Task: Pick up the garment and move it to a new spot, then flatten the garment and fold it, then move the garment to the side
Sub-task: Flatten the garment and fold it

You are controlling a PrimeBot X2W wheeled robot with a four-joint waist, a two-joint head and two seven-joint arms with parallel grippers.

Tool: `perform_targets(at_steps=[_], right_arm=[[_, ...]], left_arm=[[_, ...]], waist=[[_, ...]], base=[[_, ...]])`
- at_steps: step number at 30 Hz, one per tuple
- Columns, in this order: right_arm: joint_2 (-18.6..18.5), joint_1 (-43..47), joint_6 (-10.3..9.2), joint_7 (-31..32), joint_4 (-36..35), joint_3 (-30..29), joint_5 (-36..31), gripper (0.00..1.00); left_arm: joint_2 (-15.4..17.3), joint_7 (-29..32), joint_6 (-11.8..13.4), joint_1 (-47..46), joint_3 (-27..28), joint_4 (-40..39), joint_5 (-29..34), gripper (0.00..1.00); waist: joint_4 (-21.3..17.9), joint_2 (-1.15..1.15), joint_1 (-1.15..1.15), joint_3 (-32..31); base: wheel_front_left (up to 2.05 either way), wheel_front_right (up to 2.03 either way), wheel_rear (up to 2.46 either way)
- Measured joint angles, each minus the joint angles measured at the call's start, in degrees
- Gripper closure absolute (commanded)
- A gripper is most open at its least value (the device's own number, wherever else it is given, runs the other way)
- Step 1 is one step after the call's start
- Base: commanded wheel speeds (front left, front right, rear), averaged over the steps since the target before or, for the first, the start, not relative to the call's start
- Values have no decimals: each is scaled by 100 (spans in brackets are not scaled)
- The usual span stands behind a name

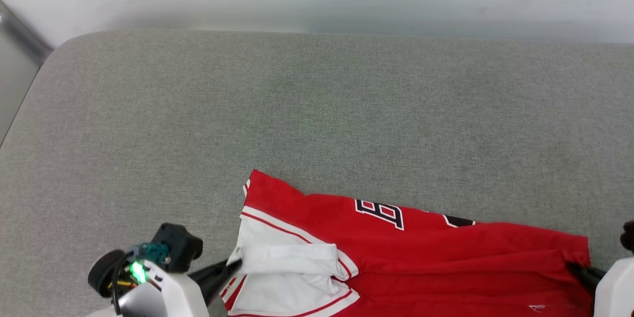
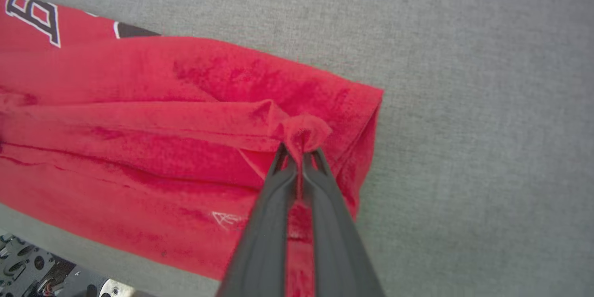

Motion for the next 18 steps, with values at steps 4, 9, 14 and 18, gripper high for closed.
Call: perform_targets(at_steps=[4,9,14,18], right_arm=[[-207,127,0,-100,122,275,33,100],[-524,155,0,-224,285,591,31,100],[-893,168,0,-407,406,1027,13,100],[-1065,98,0,-587,510,1352,18,0]], left_arm=[[-42,24,-62,149,-158,205,-46,100],[-191,63,-181,214,-322,541,-31,100],[-375,73,-305,209,-468,849,66,100],[-517,24,-359,209,-538,1017,68,78]], waist=[[-13,0,0,29],[-14,0,0,55],[-10,0,0,75],[-19,0,0,89]], base=[[0,0,0],[0,0,0],[0,0,0],[0,0,0]])
